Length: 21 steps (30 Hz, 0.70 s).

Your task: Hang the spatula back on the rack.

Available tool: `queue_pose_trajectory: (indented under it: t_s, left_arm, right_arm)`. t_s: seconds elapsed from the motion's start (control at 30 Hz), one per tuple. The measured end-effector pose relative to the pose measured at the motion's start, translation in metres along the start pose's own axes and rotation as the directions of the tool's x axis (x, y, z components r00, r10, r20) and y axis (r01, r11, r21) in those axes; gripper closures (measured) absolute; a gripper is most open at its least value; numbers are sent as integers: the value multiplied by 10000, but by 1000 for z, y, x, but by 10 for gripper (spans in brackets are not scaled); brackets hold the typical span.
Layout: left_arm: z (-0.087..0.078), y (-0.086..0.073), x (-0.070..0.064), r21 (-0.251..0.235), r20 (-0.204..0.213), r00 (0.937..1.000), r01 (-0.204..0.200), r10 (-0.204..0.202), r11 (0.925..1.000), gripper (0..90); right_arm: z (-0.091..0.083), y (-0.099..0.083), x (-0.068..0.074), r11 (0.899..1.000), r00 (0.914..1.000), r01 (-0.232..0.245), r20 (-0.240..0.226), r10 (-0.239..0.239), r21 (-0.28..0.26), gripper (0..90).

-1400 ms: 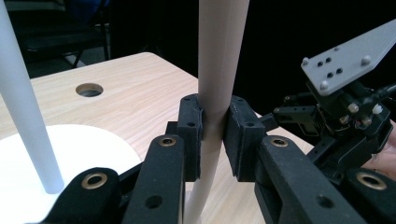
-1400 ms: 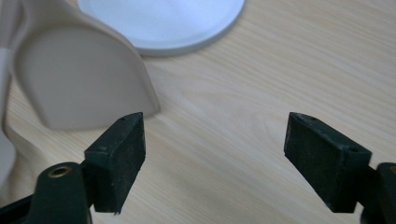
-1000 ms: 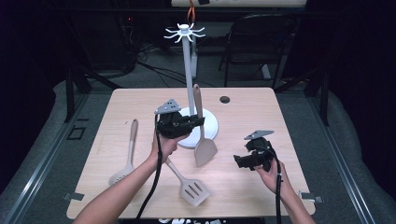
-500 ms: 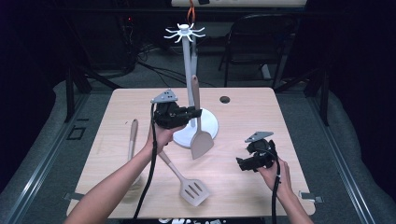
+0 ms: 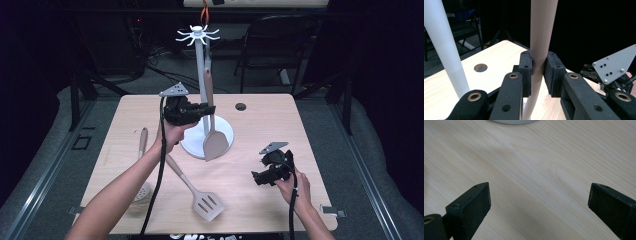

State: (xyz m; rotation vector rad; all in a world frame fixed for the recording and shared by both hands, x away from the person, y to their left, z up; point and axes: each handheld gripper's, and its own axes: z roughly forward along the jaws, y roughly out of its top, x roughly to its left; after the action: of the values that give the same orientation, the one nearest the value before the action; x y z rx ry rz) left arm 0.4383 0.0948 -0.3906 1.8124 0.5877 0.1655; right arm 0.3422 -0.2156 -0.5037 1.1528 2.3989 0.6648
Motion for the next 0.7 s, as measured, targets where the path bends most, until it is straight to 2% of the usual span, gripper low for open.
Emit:
queue_pose_trajectory:
  t_s: [0.3,0.7]
  left_arm:
    - [2,12,6,108,46,9998,-187,186,9998,773]
    - [1,29,10,43,-154,9991,-401,401,9992,772]
  right_arm:
    - [1,1,1,9999,9999,107,74,-108,53,40]
    - [0,1,-1,9999,9996,128,238,-129,35,41]
